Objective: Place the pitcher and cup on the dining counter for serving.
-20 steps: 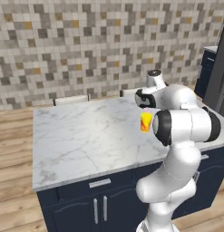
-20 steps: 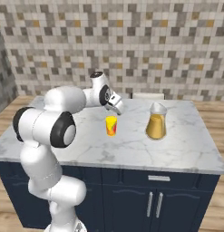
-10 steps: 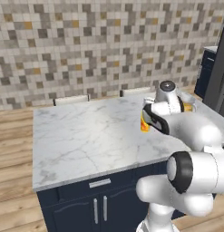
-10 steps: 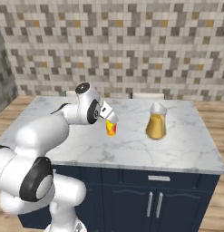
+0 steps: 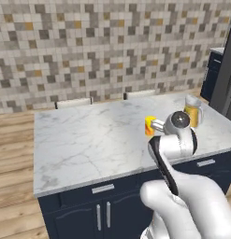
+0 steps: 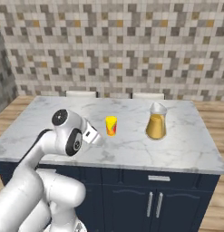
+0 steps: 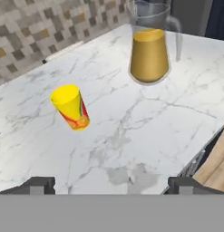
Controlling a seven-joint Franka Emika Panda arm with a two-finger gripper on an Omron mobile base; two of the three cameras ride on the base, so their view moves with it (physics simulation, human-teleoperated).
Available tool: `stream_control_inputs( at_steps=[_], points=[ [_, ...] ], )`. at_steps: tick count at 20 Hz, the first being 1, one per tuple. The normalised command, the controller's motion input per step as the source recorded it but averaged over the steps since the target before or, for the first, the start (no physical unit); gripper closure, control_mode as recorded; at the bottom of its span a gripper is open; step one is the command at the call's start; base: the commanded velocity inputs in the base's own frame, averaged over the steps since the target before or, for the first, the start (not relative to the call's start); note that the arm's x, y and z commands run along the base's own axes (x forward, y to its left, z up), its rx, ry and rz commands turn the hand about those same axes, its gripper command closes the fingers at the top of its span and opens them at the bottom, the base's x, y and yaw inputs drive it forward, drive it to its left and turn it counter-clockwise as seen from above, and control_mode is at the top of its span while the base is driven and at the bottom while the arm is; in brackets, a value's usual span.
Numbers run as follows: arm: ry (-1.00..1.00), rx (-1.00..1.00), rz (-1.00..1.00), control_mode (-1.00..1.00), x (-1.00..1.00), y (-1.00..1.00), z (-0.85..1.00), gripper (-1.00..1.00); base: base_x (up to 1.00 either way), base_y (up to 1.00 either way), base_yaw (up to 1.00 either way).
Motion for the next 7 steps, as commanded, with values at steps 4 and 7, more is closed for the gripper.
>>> stream_control_inputs(
  at_steps=[4, 7],
  points=[
    [-0.60, -0.05, -0.03, -1.00, -0.84, 0.00, 0.77, -1.00, 0.00, 0.00, 0.00],
    [-0.01, 0.00, 0.00, -1.00, -0.06, 0.00, 0.00, -1.00, 0.00, 0.00, 0.00]
  ],
)
